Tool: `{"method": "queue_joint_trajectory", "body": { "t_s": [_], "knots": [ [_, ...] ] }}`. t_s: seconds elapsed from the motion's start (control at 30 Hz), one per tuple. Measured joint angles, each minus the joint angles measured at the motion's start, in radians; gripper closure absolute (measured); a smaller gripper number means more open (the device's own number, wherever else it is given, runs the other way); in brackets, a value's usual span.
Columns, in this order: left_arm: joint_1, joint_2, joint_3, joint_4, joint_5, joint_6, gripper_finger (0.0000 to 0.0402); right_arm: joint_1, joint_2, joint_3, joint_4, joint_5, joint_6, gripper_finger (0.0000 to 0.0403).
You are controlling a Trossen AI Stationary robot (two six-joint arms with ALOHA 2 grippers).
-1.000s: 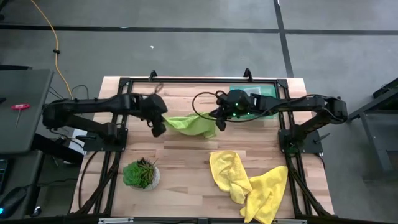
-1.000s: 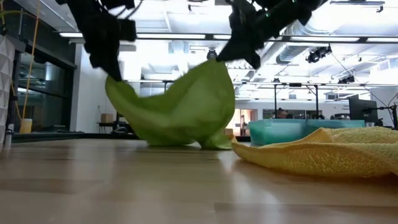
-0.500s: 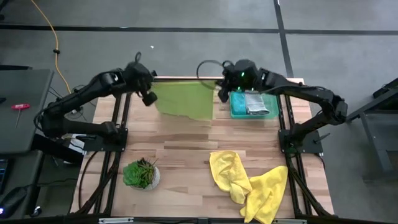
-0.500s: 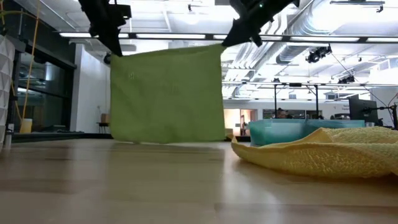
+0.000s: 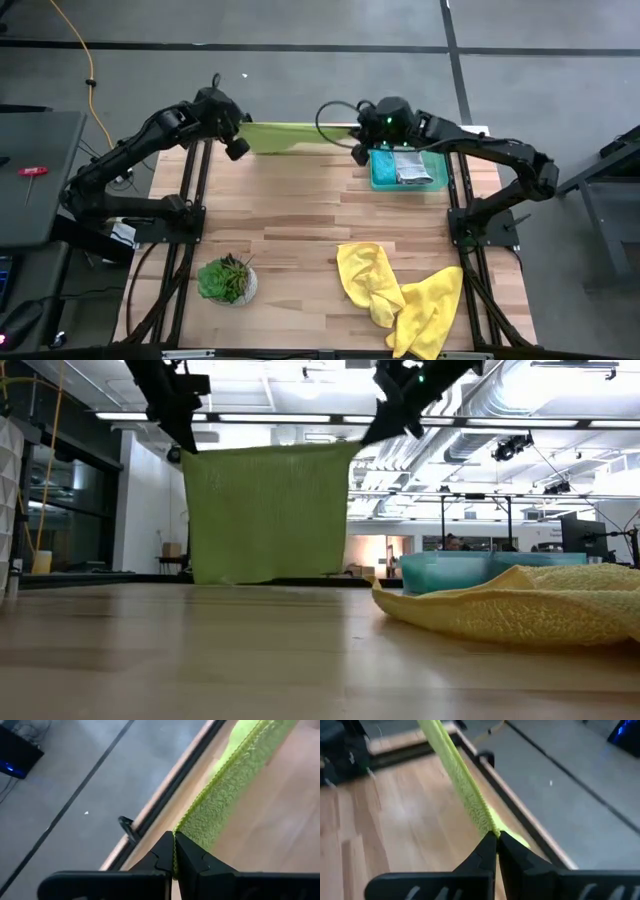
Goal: Fold microfiber towels
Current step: Fold the green towel
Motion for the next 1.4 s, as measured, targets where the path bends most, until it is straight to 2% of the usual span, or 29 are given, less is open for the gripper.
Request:
{"method": "queue_joint_trajectory", "body": {
  "t_s": [0.13, 0.33, 0.53, 0.67, 0.93, 1.1, 1.27, 1.4],
  "knots": [
    [-0.070, 0.001, -0.067, -0.001, -0.007, -0.084, 0.0401, 0.040, 0.000, -0.089, 0.006, 0.007, 0.041, 0.0403],
    [-0.224, 0.001, -0.268, 0.009, 0.081, -0.291, 0.0402, 0.107, 0.000, -0.204, 0.035, 0.003, 0.117, 0.0403],
    [-0.412, 0.001, -0.500, 0.116, 0.118, -0.524, 0.0401, 0.191, 0.000, -0.334, 0.131, -0.052, 0.260, 0.0403],
    [-0.519, 0.001, -0.595, 0.197, 0.144, -0.680, 0.0401, 0.263, 0.000, -0.414, 0.207, -0.073, 0.366, 0.0403],
    [-0.677, 0.001, -0.621, 0.228, 0.257, -0.924, 0.0401, 0.395, 0.000, -0.458, 0.211, -0.074, 0.542, 0.0403],
    [-0.731, 0.001, -0.621, 0.240, 0.285, -0.974, 0.0402, 0.439, 0.000, -0.458, 0.191, -0.077, 0.608, 0.0403],
    [-0.691, 0.001, -0.598, 0.236, 0.260, -0.946, 0.0401, 0.407, 0.000, -0.459, 0.191, -0.043, 0.669, 0.0403],
    [-0.606, 0.001, -0.569, 0.237, 0.186, -0.865, 0.0401, 0.358, 0.000, -0.459, 0.192, 0.028, 0.678, 0.0403]
  ]
}}
